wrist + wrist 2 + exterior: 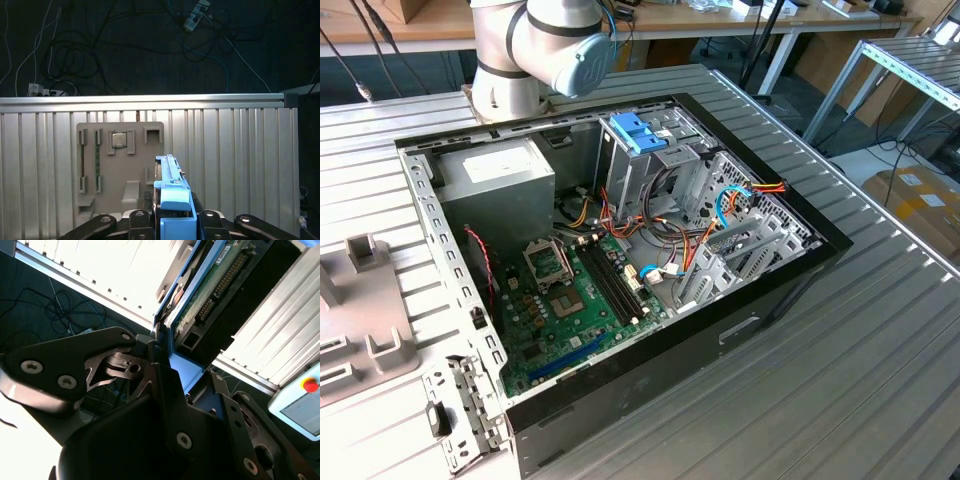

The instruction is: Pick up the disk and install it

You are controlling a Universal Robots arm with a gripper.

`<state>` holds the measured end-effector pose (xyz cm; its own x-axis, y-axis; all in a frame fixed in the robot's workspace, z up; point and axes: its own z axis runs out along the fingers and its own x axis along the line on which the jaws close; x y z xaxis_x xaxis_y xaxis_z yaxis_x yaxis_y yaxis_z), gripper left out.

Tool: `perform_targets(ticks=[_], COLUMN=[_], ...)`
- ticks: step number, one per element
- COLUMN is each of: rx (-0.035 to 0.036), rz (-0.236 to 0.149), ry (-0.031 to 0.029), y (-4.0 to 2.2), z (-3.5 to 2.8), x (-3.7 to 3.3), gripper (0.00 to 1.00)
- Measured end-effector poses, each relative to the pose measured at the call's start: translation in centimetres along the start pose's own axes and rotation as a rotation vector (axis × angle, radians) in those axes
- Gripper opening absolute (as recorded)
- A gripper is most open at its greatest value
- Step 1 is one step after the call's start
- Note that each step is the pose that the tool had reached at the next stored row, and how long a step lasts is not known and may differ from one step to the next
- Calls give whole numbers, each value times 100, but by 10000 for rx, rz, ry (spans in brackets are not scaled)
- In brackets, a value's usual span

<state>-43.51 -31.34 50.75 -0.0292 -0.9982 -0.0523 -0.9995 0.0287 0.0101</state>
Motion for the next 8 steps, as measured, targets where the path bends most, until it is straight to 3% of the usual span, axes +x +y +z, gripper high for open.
perform_targets(ticks=[8], rx=[0], rz=[0], ry=[0], y=[-17], z=[0], x=[14], gripper=[37])
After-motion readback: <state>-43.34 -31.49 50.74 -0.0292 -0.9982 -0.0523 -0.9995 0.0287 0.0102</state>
